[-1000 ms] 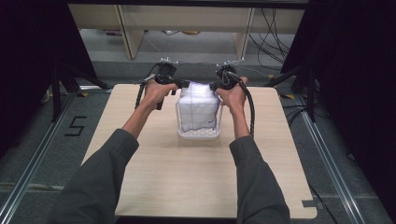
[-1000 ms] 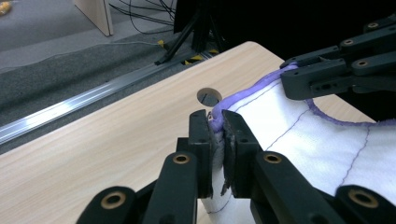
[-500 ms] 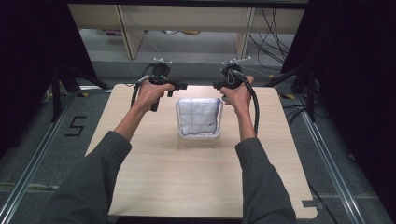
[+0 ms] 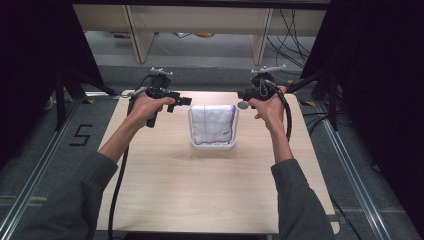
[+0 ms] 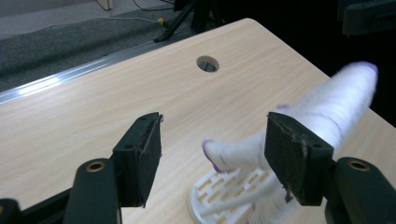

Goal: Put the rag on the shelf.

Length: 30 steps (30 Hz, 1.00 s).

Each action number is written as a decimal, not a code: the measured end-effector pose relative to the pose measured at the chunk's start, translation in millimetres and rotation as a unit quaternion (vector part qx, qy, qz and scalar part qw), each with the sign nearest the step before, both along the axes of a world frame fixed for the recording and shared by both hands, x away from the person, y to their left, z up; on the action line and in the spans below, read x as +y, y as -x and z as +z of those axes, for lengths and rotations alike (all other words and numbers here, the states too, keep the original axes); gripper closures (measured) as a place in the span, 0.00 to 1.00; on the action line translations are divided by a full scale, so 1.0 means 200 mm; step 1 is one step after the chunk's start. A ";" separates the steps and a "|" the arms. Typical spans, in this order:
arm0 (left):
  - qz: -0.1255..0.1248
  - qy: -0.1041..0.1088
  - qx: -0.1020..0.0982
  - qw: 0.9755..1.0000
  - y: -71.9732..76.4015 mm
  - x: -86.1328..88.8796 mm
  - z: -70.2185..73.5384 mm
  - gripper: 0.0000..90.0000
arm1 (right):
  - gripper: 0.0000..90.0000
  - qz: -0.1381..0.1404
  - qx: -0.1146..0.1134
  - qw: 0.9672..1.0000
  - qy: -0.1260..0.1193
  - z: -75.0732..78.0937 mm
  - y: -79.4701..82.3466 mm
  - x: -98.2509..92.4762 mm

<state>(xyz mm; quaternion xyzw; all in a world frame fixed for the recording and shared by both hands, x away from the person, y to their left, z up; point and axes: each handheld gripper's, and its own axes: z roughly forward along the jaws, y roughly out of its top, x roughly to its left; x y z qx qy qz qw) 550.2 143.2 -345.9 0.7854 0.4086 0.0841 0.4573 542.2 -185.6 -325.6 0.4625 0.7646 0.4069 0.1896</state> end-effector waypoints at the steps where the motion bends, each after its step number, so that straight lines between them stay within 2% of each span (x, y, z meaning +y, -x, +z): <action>1: 0.000 0.007 -0.004 1.000 0.03 0.01 0.00 0.40 | 0.68 0.000 -0.001 1.000 -0.007 0.00 0.02 -0.01; 8: -0.007 0.010 -0.013 1.000 0.10 0.02 -0.01 0.39 | 0.62 0.003 0.001 1.000 -0.014 0.01 0.08 -0.01; 13: -0.015 0.024 -0.018 0.999 0.16 0.04 0.00 0.39 | 0.55 0.009 -0.007 1.000 -0.017 0.03 0.14 0.00; 15: -0.017 0.026 -0.024 0.999 0.18 0.04 0.01 0.39 | 0.55 0.012 -0.008 1.000 -0.021 0.04 0.14 0.00; 16: -0.017 0.023 -0.027 0.999 0.19 0.04 0.01 0.39 | 0.55 0.023 -0.013 0.999 -0.021 0.03 0.14 0.00; 18: -0.017 0.026 -0.029 0.999 0.21 0.05 0.01 0.39 | 0.54 0.021 -0.007 0.999 -0.023 0.03 0.16 0.01; 19: -0.018 0.026 -0.029 0.999 0.22 0.05 0.01 0.39 | 0.53 0.018 -0.010 1.000 -0.015 0.03 0.16 0.02; 22: -0.021 0.022 -0.034 0.999 0.25 0.06 0.02 0.39 | 0.53 0.014 -0.012 1.000 -0.014 0.03 0.18 0.02; 24: -0.023 0.029 -0.033 0.999 0.27 0.07 0.02 0.39 | 0.52 0.017 -0.014 1.000 -0.009 0.02 0.19 0.02; 26: -0.024 0.029 -0.033 0.999 0.27 0.07 0.02 0.39 | 0.52 0.013 -0.005 1.000 -0.010 0.03 0.21 0.02; 27: -0.024 0.027 -0.032 0.999 0.28 0.07 0.01 0.38 | 0.52 0.011 -0.005 1.000 -0.018 0.03 0.22 0.03; 30: -0.024 0.028 -0.034 0.999 0.29 0.07 0.00 0.38 | 0.52 0.023 -0.011 1.000 -0.012 0.03 0.21 0.02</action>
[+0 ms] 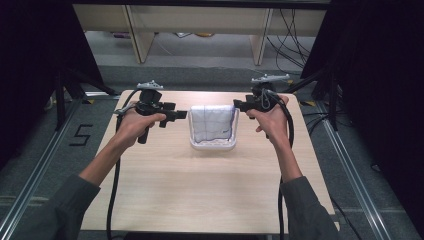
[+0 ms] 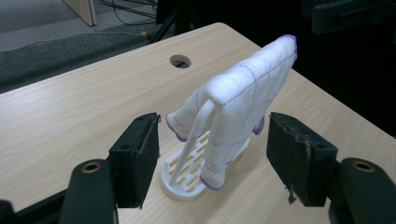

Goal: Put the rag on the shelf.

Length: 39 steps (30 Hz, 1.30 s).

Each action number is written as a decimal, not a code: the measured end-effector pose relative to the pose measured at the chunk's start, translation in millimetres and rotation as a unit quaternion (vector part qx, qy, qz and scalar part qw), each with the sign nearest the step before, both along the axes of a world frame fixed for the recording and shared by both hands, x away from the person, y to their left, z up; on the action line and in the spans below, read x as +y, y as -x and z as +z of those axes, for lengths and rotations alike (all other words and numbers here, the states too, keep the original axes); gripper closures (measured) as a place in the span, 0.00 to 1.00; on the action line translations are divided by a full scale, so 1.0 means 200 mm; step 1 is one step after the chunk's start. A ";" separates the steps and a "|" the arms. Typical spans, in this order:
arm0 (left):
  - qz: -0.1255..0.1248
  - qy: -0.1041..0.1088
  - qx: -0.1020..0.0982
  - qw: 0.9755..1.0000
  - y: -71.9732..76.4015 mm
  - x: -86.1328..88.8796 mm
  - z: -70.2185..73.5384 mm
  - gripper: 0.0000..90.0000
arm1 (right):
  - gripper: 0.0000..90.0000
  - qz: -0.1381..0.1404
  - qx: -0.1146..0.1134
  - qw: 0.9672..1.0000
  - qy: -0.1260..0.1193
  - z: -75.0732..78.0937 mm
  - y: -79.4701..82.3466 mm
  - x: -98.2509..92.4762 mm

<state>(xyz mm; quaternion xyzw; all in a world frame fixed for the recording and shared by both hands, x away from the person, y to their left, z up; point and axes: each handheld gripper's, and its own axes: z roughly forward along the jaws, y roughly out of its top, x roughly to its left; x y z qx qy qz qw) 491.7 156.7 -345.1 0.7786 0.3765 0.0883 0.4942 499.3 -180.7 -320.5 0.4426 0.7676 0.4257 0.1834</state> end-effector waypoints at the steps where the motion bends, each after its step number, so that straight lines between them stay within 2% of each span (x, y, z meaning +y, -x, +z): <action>1: -0.001 0.002 0.001 1.000 0.01 0.00 0.00 0.38 | 0.51 -0.003 -0.005 1.000 0.005 0.00 0.00 0.00; 3: -0.004 0.005 0.000 1.000 0.02 0.00 -0.01 0.37 | 0.51 -0.003 0.002 1.000 -0.006 0.00 0.02 0.01; 6: -0.007 0.006 0.000 1.000 0.04 0.00 -0.01 0.37 | 0.50 -0.001 -0.002 1.000 0.001 0.00 0.03 0.01; 7: -0.009 0.002 -0.002 1.000 0.05 -0.01 -0.02 0.37 | 0.50 -0.004 0.004 1.000 -0.010 -0.01 0.05 0.02; 12: -0.010 0.002 -0.004 1.000 0.07 -0.01 -0.03 0.36 | 0.48 0.012 -0.003 1.000 -0.001 -0.01 0.06 0.02; 14: -0.011 0.003 -0.002 1.000 0.08 -0.01 -0.04 0.36 | 0.48 0.008 0.005 1.000 -0.006 -0.01 0.08 0.03; 15: -0.017 -0.001 -0.001 1.000 0.10 -0.02 -0.04 0.35 | 0.48 0.013 -0.001 1.000 -0.008 -0.02 0.09 0.04; 21: -0.025 0.001 -0.010 1.000 0.15 -0.02 -0.05 0.33 | 0.47 0.013 0.001 1.000 -0.014 -0.01 0.12 0.06; 22: -0.022 0.002 -0.012 1.000 0.16 -0.02 -0.05 0.33 | 0.47 0.024 -0.012 1.000 -0.004 -0.01 0.12 0.05; 23: -0.024 0.002 -0.014 1.000 0.17 -0.02 -0.05 0.32 | 0.47 0.012 0.004 1.000 -0.011 0.00 0.14 0.06; 24: -0.023 0.005 -0.012 1.000 0.17 -0.02 -0.05 0.32 | 0.46 0.023 -0.009 1.000 -0.008 -0.01 0.13 0.05; 25: -0.029 0.003 -0.013 1.000 0.18 -0.02 -0.05 0.31 | 0.46 0.020 -0.002 1.000 -0.011 -0.01 0.14 0.06; 26: -0.027 0.003 -0.016 1.000 0.19 -0.02 -0.05 0.30 | 0.45 0.022 -0.007 1.000 -0.011 -0.02 0.15 0.06; 28: -0.026 0.005 -0.018 0.999 0.21 -0.02 -0.06 0.28 | 0.43 0.023 -0.002 1.000 -0.016 -0.02 0.17 0.06; 29: -0.034 0.008 -0.014 0.999 0.22 -0.01 -0.06 0.28 | 0.43 0.027 -0.012 0.999 -0.015 -0.03 0.17 0.06; 33: -0.036 0.010 -0.019 0.999 0.26 -0.02 -0.08 0.26 | 0.40 0.029 -0.008 0.999 -0.028 -0.04 0.21 0.06; 37: -0.044 0.010 -0.023 0.999 0.29 -0.03 -0.09 0.25 | 0.38 0.034 -0.003 0.999 -0.028 -0.06 0.25 0.07; 38: -0.046 0.010 -0.020 0.999 0.30 -0.03 -0.09 0.25 | 0.38 0.035 -0.008 0.999 -0.026 -0.07 0.26 0.07; 39: -0.046 0.010 -0.022 0.999 0.30 -0.02 -0.10 0.25 | 0.38 0.032 -0.001 0.999 -0.029 -0.07 0.27 0.07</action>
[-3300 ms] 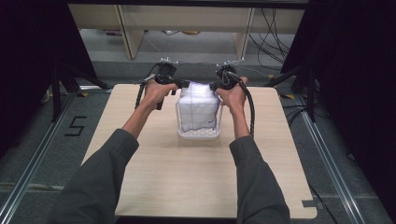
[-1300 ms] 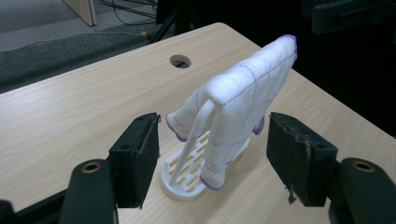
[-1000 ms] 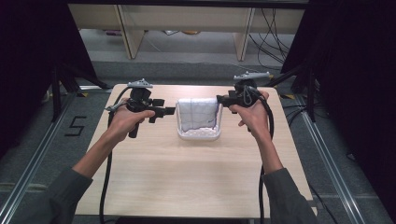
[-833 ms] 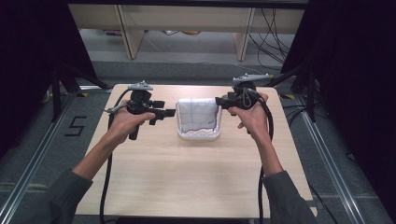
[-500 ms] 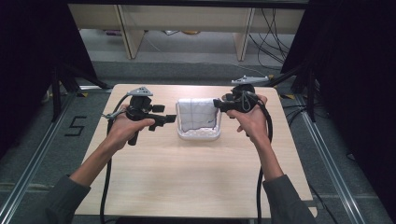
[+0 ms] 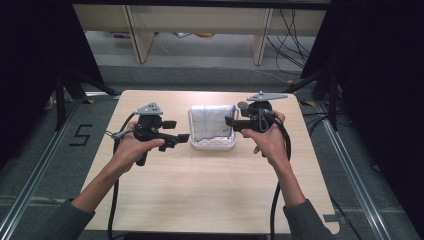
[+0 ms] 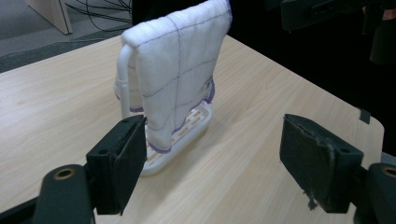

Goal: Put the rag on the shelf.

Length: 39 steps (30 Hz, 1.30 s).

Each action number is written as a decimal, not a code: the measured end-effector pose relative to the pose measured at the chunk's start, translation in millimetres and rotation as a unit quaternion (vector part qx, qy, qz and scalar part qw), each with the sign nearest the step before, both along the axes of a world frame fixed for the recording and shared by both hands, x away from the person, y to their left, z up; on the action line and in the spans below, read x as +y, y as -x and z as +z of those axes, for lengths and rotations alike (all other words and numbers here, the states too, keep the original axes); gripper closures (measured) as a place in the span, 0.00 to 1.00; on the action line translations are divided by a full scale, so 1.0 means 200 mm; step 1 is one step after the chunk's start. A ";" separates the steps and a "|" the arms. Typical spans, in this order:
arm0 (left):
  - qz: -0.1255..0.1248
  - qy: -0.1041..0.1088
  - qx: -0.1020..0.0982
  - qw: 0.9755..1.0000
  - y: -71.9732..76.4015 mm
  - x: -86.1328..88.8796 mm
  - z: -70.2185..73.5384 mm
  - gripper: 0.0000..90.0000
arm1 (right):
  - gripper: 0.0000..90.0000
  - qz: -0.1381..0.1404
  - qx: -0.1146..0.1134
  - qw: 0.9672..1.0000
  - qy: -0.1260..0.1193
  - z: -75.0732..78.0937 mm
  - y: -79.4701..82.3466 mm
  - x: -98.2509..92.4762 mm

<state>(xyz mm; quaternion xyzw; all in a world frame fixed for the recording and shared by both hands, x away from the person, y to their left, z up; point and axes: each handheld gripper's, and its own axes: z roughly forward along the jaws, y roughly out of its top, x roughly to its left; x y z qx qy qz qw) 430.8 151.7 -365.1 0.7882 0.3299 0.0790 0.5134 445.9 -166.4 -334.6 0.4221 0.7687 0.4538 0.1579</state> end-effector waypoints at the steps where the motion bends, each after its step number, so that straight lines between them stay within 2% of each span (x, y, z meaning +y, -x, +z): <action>1: -0.001 0.001 0.003 1.000 0.00 0.00 0.00 0.24 | 0.37 0.001 -0.011 1.000 0.008 0.00 0.00 0.00; 2: 0.000 0.000 0.000 1.000 0.01 0.00 -0.01 0.24 | 0.37 0.002 -0.004 1.000 0.004 -0.01 0.01 0.00; 7: -0.004 0.005 0.001 1.000 0.04 0.00 -0.03 0.24 | 0.37 0.007 -0.011 1.000 0.000 -0.03 0.03 0.00; 8: -0.010 0.006 0.002 1.000 0.05 0.00 -0.03 0.24 | 0.37 0.007 -0.005 1.000 0.001 -0.03 0.04 0.00; 9: -0.010 0.004 0.002 1.000 0.05 0.00 -0.03 0.24 | 0.37 0.011 -0.012 1.000 -0.002 -0.04 0.04 -0.01; 11: -0.013 0.006 0.003 1.000 0.06 0.01 -0.04 0.24 | 0.37 0.008 -0.009 1.000 -0.011 -0.05 0.05 -0.01; 12: -0.013 0.005 0.002 1.000 0.07 0.01 -0.05 0.24 | 0.37 0.012 -0.013 1.000 -0.006 -0.06 0.06 -0.01; 16: -0.022 -0.004 -0.002 1.000 0.08 0.01 -0.07 0.24 | 0.37 0.010 -0.015 1.000 -0.014 -0.07 0.09 -0.02; 17: -0.018 -0.004 -0.001 1.000 0.08 0.02 -0.08 0.24 | 0.37 0.008 -0.011 1.000 -0.017 -0.07 0.10 -0.02; 20: -0.019 -0.002 0.001 1.000 0.09 0.03 -0.09 0.24 | 0.36 0.016 -0.018 1.000 -0.014 -0.09 0.11 -0.02; 22: -0.018 0.000 0.000 1.000 0.10 0.04 -0.10 0.24 | 0.36 0.016 -0.019 0.999 -0.020 -0.11 0.13 -0.03; 23: -0.021 0.003 0.003 1.000 0.11 0.04 -0.11 0.24 | 0.36 0.011 -0.005 1.000 -0.024 -0.11 0.14 -0.02; 24: -0.020 0.002 0.002 1.000 0.11 0.05 -0.12 0.24 | 0.36 0.019 -0.018 0.999 -0.026 -0.12 0.14 -0.03; 26: -0.019 -0.002 0.005 1.000 0.13 0.06 -0.12 0.24 | 0.36 0.017 -0.014 0.999 -0.036 -0.13 0.16 -0.03; 27: -0.019 -0.004 0.003 1.000 0.14 0.06 -0.13 0.24 | 0.36 0.022 -0.029 0.999 -0.023 -0.14 0.16 -0.04; 28: -0.017 -0.004 0.001 1.000 0.14 0.06 -0.14 0.24 | 0.36 0.019 -0.015 0.999 -0.033 -0.14 0.17 -0.03; 29: -0.012 -0.006 -0.002 1.000 0.15 0.06 -0.15 0.24 | 0.36 0.014 -0.013 0.999 -0.035 -0.15 0.18 -0.03; 33: -0.017 -0.010 0.002 1.000 0.18 0.06 -0.19 0.24 | 0.36 0.027 -0.013 0.999 -0.024 -0.18 0.19 -0.04; 36: -0.030 -0.013 0.006 0.999 0.20 0.04 -0.22 0.24 | 0.35 0.021 -0.005 1.000 -0.022 -0.20 0.21 -0.03; 38: -0.035 -0.016 0.003 0.999 0.21 0.03 -0.24 0.24 | 0.34 0.024 -0.017 0.999 -0.014 -0.23 0.21 -0.03; 39: -0.030 -0.017 0.001 0.999 0.22 0.03 -0.25 0.24 | 0.34 0.026 -0.009 0.999 -0.021 -0.24 0.21 -0.03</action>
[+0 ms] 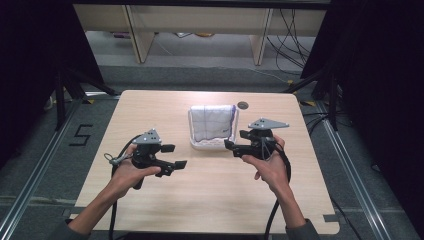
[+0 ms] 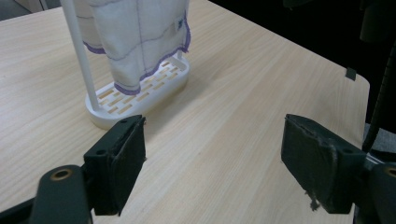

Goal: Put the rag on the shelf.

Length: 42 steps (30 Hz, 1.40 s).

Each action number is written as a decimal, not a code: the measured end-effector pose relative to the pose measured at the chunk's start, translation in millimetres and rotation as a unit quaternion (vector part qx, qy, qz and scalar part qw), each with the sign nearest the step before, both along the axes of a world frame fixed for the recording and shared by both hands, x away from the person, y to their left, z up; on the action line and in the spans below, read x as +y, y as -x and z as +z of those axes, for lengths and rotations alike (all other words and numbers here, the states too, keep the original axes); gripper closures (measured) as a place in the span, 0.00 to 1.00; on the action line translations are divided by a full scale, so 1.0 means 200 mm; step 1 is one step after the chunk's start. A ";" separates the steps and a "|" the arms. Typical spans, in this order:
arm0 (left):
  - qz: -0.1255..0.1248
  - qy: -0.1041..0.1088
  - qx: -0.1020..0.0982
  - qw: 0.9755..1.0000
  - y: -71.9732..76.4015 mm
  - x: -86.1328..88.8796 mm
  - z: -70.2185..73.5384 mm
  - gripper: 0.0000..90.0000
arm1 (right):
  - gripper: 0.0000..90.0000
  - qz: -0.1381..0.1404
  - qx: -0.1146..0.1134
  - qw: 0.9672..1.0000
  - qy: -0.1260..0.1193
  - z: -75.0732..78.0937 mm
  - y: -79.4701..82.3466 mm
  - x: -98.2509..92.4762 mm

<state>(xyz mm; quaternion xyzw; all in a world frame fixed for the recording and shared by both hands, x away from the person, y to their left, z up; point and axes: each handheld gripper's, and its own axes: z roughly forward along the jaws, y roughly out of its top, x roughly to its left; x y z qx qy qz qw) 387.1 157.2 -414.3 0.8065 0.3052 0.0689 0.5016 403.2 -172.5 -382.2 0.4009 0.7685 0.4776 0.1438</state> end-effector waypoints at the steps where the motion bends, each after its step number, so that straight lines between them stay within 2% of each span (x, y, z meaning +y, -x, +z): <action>1: -0.001 -0.002 -0.001 1.000 0.01 0.00 -0.01 0.24 | 0.34 0.002 0.006 1.000 -0.005 -0.01 0.01 0.00; 5: -0.007 -0.003 -0.001 1.000 0.04 0.00 -0.04 0.24 | 0.33 0.006 0.007 1.000 -0.004 -0.05 0.03 0.00; 6: -0.009 -0.006 -0.001 1.000 0.04 0.00 -0.04 0.24 | 0.33 0.005 0.012 1.000 -0.002 -0.05 0.04 0.00; 8: -0.006 -0.009 -0.004 1.000 0.06 0.01 -0.05 0.23 | 0.32 0.006 0.008 1.000 0.008 -0.07 0.05 0.00; 9: -0.007 -0.007 -0.003 1.000 0.07 0.02 -0.06 0.23 | 0.31 0.004 0.017 1.000 0.001 -0.07 0.07 0.01; 11: -0.009 -0.005 -0.001 1.000 0.08 0.03 -0.08 0.23 | 0.31 0.004 0.008 1.000 0.004 -0.09 0.09 0.01; 12: -0.011 -0.009 -0.001 1.000 0.09 0.03 -0.08 0.23 | 0.30 0.013 0.000 1.000 0.009 -0.09 0.09 0.00; 13: -0.008 -0.009 -0.002 1.000 0.10 0.04 -0.09 0.23 | 0.30 0.009 0.013 1.000 0.011 -0.09 0.11 0.00; 15: -0.010 -0.011 -0.002 1.000 0.12 0.04 -0.10 0.23 | 0.30 0.014 0.009 1.000 0.007 -0.11 0.13 0.00; 17: -0.014 -0.009 0.002 1.000 0.13 0.05 -0.12 0.23 | 0.30 0.018 0.008 1.000 0.015 -0.12 0.15 -0.01; 18: -0.019 -0.012 0.004 1.000 0.14 0.05 -0.13 0.23 | 0.30 0.012 0.009 1.000 0.015 -0.13 0.17 0.00; 19: -0.022 -0.015 0.004 1.000 0.15 0.05 -0.14 0.23 | 0.30 0.020 0.000 1.000 0.023 -0.14 0.16 -0.01; 20: -0.020 -0.014 0.006 1.000 0.16 0.06 -0.15 0.23 | 0.30 0.019 0.012 1.000 0.011 -0.14 0.18 0.00; 21: -0.021 -0.015 0.007 1.000 0.16 0.06 -0.16 0.23 | 0.30 0.024 0.003 0.999 0.022 -0.15 0.18 0.00; 22: -0.021 -0.011 0.009 1.000 0.17 0.06 -0.16 0.23 | 0.30 0.026 0.004 0.999 0.019 -0.16 0.19 0.00; 24: -0.023 -0.017 0.010 1.000 0.18 0.08 -0.18 0.23 | 0.30 0.031 0.004 0.999 0.026 -0.17 0.21 0.01; 28: -0.022 -0.021 0.008 0.999 0.20 0.09 -0.21 0.23 | 0.29 0.046 0.010 0.999 0.023 -0.21 0.23 0.02; 29: -0.019 -0.025 0.009 0.999 0.21 0.10 -0.22 0.23 | 0.29 0.043 0.013 0.999 0.024 -0.22 0.24 0.03; 30: -0.021 -0.025 0.008 0.999 0.21 0.10 -0.23 0.23 | 0.28 0.048 0.021 0.998 0.019 -0.23 0.25 0.04; 31: -0.013 -0.024 0.008 1.000 0.22 0.10 -0.24 0.23 | 0.27 0.056 0.012 0.998 0.026 -0.24 0.25 0.03; 32: -0.021 -0.033 0.007 0.999 0.23 0.11 -0.25 0.23 | 0.26 0.057 0.010 0.998 0.027 -0.25 0.26 0.04; 35: -0.020 -0.033 0.010 0.999 0.25 0.11 -0.30 0.24 | 0.26 0.060 0.015 0.998 0.026 -0.28 0.29 0.04; 36: -0.023 -0.042 0.010 0.999 0.26 0.11 -0.31 0.24 | 0.27 0.062 0.014 0.998 0.022 -0.30 0.30 0.04; 37: -0.024 -0.047 0.008 0.999 0.27 0.11 -0.32 0.24 | 0.27 0.054 0.012 0.998 0.029 -0.30 0.31 0.04; 38: -0.026 -0.052 0.008 0.998 0.27 0.10 -0.33 0.24 | 0.27 0.065 0.010 0.997 0.028 -0.32 0.31 0.04; 39: -0.028 -0.054 0.009 0.998 0.28 0.10 -0.33 0.24 | 0.27 0.060 0.012 0.997 0.036 -0.32 0.32 0.03; 42: -0.037 -0.059 0.006 0.998 0.31 0.09 -0.34 0.24 | 0.27 0.057 0.020 0.998 0.034 -0.35 0.35 0.04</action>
